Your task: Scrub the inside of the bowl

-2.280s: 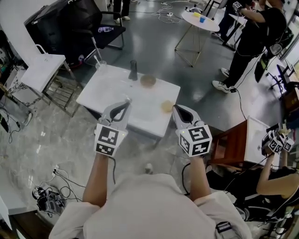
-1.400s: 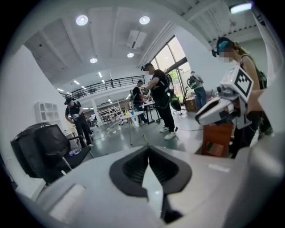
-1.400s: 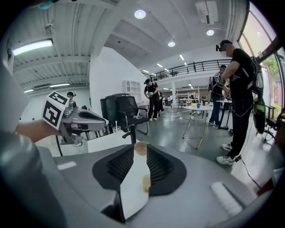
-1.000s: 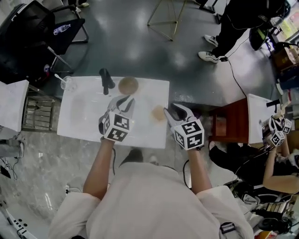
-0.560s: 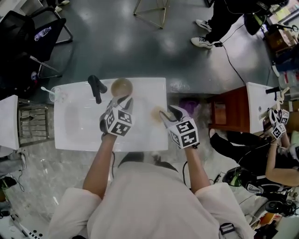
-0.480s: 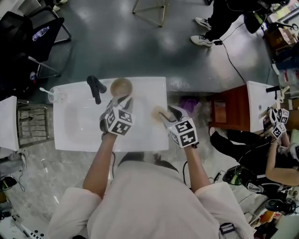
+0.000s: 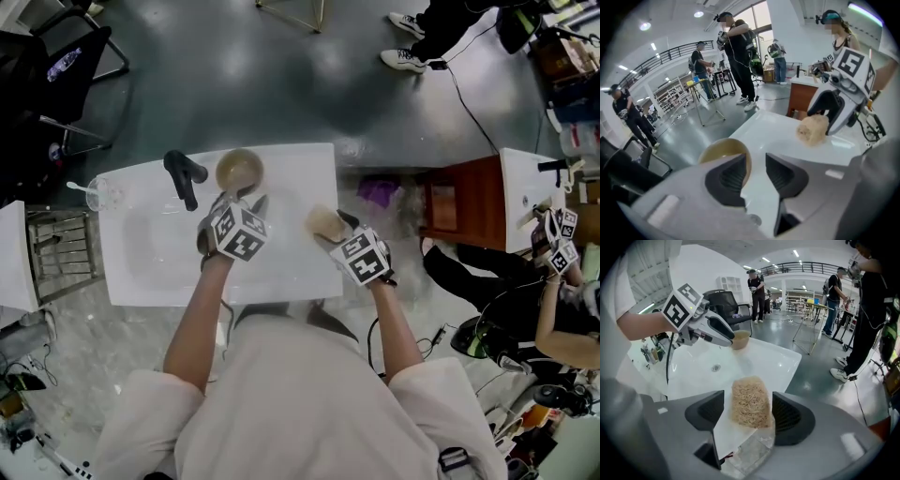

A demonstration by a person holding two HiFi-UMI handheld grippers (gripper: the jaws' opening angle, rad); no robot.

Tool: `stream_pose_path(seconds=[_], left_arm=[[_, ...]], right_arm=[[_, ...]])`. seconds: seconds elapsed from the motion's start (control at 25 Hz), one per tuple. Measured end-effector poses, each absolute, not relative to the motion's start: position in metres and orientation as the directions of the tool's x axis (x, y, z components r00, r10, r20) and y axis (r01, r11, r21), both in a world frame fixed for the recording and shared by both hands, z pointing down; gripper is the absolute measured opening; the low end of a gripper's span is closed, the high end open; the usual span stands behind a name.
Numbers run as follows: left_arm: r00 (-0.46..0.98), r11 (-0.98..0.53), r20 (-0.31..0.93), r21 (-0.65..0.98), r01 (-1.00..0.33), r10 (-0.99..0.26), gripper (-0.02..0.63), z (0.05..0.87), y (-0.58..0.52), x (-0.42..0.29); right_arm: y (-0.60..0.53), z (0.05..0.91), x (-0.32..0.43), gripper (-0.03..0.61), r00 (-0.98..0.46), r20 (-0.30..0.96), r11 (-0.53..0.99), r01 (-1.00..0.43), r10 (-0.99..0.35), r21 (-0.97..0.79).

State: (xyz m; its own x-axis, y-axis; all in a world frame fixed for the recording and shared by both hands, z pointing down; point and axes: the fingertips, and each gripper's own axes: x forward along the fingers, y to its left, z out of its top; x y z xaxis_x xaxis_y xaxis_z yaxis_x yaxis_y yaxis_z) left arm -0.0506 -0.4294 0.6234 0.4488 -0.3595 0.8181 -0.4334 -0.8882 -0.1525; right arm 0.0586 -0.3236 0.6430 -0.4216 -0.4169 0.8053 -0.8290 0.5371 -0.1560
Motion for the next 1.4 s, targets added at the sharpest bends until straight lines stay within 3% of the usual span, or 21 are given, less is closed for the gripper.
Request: stream_pose_path(seconds=[0.36,0.52,0.68,0.88,1.04,1.2,1.4], left_arm=[[0.364,-0.926,0.876,-0.200,-0.321,-0.316,0.106,0.647,-0.429,-0.052],[0.335,-0.924,0.884,-0.225,-0.308,-0.327,0.097,0.651,-0.431,-0.056],[0.316,-0.918,0.879,-0.268,-0.293,-0.358,0.028,0.650,-0.434,-0.055],[0.336,-0.901,0.858,-0.275,-0.337,-0.388,0.021,0.641,-0.435,-0.058],[0.449,-0.874,0.805,-0.165,-0.457,-0.387,0.021,0.618,-0.420,-0.048],[0.609,-0.820,0.696,0.052,-0.571,-0.380,0.020,0.583,-0.399,-0.044],[0.734,-0.752,0.566,0.278,-0.598,-0.375,0.020,0.547,-0.361,-0.044]], right_arm=[[-0.321,0.670,0.061,0.284,-0.386,0.843,0.529,-0.836,-0.375,-0.147],[-0.322,0.667,0.061,0.270,-0.385,0.833,0.492,-0.856,-0.397,-0.161],[-0.320,0.664,0.067,0.262,-0.394,0.815,0.440,-0.877,-0.424,-0.194],[-0.319,0.650,0.069,0.261,-0.411,0.782,0.380,-0.893,-0.468,-0.242],[-0.314,0.627,0.074,0.261,-0.447,0.735,0.384,-0.883,-0.511,-0.270],[-0.314,0.591,0.071,0.261,-0.492,0.675,0.419,-0.862,-0.549,-0.287],[-0.306,0.537,0.062,0.261,-0.553,0.603,0.497,-0.821,-0.575,-0.279]])
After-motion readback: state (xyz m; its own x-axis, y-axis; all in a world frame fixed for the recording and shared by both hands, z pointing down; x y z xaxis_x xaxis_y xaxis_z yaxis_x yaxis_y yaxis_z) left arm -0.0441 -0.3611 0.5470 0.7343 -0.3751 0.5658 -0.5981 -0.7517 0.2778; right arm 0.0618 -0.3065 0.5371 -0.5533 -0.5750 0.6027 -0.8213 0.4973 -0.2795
